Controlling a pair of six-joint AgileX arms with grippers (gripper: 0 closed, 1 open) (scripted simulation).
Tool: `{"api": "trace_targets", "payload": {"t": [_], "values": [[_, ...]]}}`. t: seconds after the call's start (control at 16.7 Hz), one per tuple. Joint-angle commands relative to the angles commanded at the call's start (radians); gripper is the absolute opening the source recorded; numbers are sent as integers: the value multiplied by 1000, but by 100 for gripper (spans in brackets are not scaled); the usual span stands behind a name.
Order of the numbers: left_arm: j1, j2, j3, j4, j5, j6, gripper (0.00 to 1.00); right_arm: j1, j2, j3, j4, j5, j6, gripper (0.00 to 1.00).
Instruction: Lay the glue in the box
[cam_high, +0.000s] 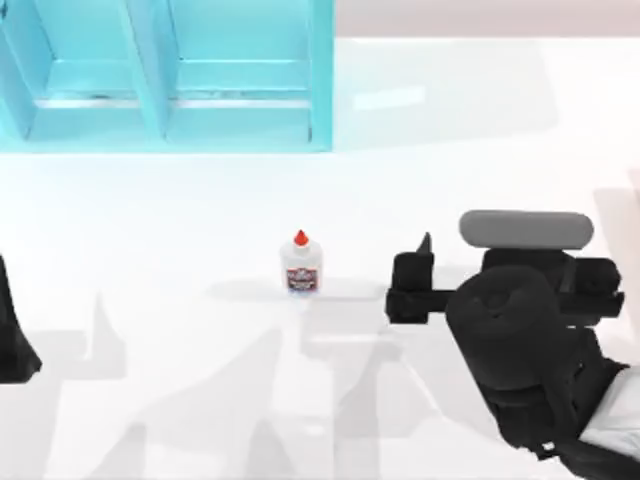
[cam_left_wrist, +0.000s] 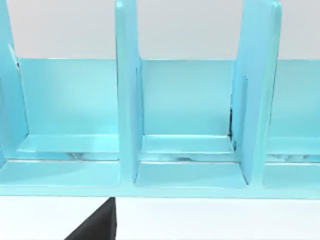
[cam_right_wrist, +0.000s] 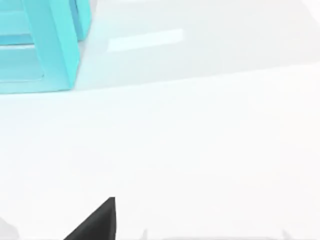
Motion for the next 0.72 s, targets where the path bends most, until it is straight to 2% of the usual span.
{"api": "trace_targets", "payload": {"t": [0.36,0.72], "values": [[0,0,0,0,0,0,100,210,430,238,132,227,69,100],[0,0,0,0,0,0,100,306,669,402,204,342,82,100]]}}
